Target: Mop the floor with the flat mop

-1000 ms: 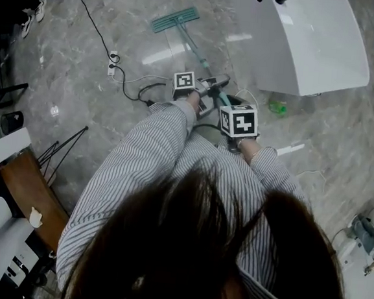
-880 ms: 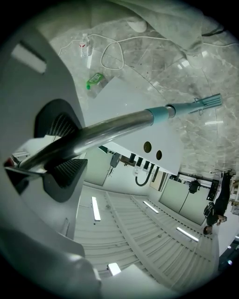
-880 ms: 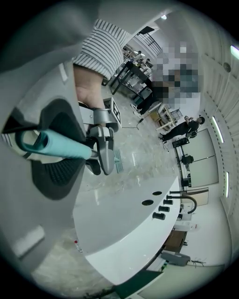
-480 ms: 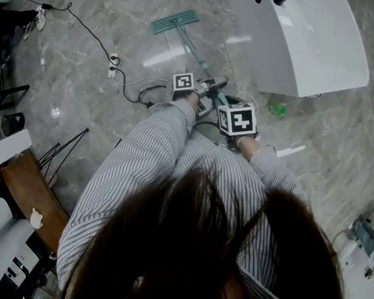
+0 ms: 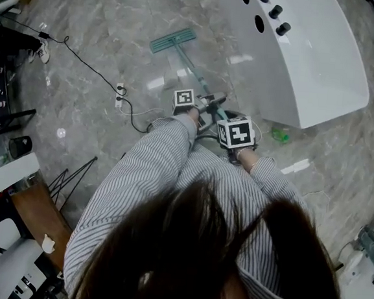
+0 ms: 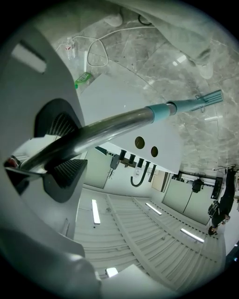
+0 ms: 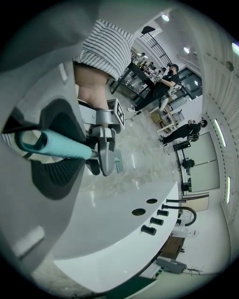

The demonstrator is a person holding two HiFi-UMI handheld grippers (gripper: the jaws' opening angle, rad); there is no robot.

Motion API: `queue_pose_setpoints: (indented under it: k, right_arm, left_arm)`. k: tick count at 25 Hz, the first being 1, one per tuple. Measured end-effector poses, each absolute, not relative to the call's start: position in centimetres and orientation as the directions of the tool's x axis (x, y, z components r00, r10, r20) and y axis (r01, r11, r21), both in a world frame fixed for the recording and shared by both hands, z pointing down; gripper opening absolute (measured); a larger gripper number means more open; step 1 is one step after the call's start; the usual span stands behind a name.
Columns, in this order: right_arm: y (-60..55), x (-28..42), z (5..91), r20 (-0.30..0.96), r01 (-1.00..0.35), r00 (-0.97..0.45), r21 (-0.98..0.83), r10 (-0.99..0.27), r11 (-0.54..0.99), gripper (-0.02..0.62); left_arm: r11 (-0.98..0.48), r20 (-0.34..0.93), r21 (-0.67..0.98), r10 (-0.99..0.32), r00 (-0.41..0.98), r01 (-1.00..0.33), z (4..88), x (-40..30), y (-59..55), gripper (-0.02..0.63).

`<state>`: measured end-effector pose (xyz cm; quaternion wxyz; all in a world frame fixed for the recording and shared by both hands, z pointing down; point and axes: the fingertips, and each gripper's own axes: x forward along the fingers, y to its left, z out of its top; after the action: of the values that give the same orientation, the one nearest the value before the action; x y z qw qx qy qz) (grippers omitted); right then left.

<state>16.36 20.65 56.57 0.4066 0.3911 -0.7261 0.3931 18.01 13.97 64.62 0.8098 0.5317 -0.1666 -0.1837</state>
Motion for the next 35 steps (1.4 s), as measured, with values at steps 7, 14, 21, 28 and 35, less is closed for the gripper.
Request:
queue_pose_setpoints:
  k: [7, 14, 21, 28, 35]
  right_arm:
    - [9.7, 9.2, 57.7, 0.916, -0.884, -0.339, -0.231, -0.216, 0.406, 0.115]
    - [-5.0, -0.7, 57.6, 0.908, -0.895, -0.355, -0.26, -0.224, 0.362, 0.118]
    - [-21.7, -9.5, 58.2, 0.894, -0.881, -0.356, -0.224, -0.271, 0.416, 0.115]
    - [-33.8, -15.5, 59.7, 0.896, -0.886, -0.346, -0.215, -0.277, 0.411, 0.114]
    - [-40.1, -19.5, 61.1, 0.883, -0.877, -0.369, -0.228, -0.289, 0.422, 0.115]
  left_arm:
    - [0.416, 0.092, 0.9, -0.482, 0.871, 0.135, 64.4, 11.1, 2.9, 0.124]
    - [0.448, 0.099, 0.88, -0.496, 0.863, 0.157, 63.9, 1.3, -11.7, 0.118]
    - [0.391, 0.074, 0.91, -0.476, 0.876, 0.136, 64.6, -7.2, -28.4, 0.124]
    - [0.395, 0.088, 0.901, -0.571, 0.816, 0.179, 65.8, -13.9, -40.9, 0.12]
    - [0.392, 0.101, 0.907, -0.559, 0.823, 0.156, 67.5, -17.9, -47.2, 0.121]
